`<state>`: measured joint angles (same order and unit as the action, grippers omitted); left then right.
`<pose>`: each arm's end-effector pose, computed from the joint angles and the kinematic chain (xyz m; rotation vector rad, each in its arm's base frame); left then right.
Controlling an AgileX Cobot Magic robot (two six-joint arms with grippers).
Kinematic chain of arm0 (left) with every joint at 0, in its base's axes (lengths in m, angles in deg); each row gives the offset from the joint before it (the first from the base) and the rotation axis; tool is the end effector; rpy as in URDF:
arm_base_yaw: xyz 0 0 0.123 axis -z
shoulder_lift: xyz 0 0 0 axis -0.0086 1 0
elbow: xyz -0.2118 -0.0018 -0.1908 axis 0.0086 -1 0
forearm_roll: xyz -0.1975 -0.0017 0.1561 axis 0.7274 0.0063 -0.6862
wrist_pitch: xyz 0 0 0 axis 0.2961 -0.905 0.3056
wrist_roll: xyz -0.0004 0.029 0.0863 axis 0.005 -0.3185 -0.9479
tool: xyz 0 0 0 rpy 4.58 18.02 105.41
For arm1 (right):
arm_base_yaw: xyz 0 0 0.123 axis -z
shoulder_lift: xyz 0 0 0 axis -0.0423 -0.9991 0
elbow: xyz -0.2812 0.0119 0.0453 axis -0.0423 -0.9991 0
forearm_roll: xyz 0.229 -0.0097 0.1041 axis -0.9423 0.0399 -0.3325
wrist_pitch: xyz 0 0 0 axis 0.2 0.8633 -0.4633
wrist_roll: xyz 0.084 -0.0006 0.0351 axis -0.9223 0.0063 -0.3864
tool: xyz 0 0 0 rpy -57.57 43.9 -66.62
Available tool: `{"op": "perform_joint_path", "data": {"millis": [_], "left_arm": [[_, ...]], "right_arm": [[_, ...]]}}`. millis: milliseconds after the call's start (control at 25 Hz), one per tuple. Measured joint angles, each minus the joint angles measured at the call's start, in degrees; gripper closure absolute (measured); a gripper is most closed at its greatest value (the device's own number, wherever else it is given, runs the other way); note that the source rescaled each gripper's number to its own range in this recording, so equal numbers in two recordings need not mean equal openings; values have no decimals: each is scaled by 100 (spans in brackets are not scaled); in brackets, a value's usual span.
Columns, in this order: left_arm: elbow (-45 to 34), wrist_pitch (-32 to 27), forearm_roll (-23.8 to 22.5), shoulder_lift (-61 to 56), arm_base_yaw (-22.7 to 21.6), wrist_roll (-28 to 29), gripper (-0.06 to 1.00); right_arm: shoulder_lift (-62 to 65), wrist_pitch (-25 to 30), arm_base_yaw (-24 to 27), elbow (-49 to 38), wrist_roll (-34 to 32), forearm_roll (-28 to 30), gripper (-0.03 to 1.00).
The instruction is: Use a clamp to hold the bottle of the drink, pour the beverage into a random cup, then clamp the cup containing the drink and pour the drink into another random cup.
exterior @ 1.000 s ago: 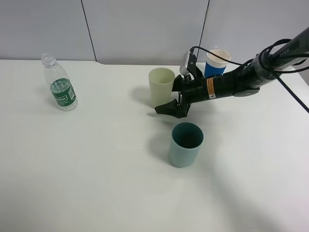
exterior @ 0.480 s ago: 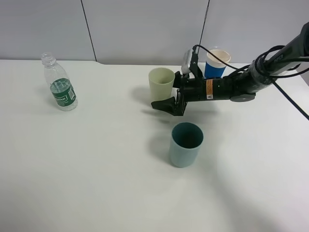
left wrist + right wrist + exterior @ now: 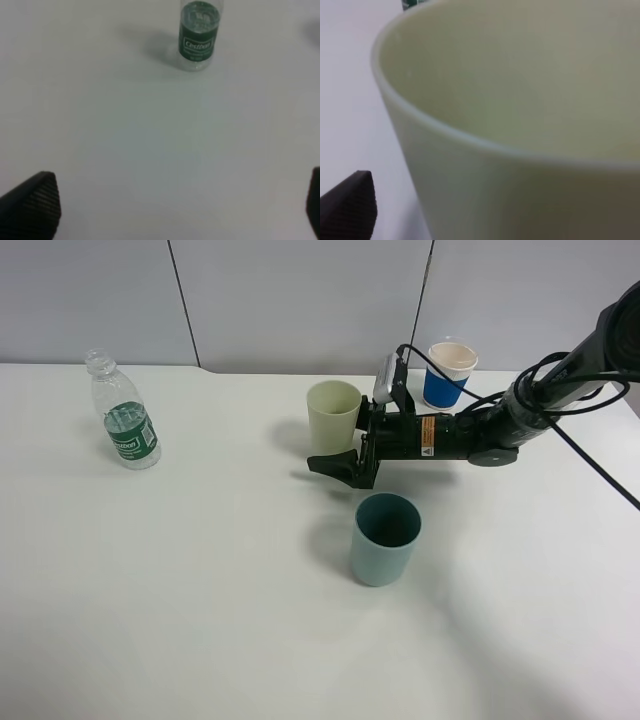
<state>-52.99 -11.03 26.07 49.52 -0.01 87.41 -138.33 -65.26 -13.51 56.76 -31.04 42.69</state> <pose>-0.0058 -0.0017 0.2791 -0.0078 2.0274 -0.0200 0.3919 0.1592 0.0482 -1.2136 1.3789 0.8638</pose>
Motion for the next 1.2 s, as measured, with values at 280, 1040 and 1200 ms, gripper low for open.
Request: {"op": "perform_joint_path", "data": {"millis": [280,1040,1200], "left_arm": [[0,0,0,0,0,0,-6],[0,0,0,0,0,0,-6],[0,0,0,0,0,0,-6]], "right_arm": [[0,0,-89,0,148,-232,30],[0,0,-195,0,283,-633,35],[0,0,-195,0,283,-634,45]]}}
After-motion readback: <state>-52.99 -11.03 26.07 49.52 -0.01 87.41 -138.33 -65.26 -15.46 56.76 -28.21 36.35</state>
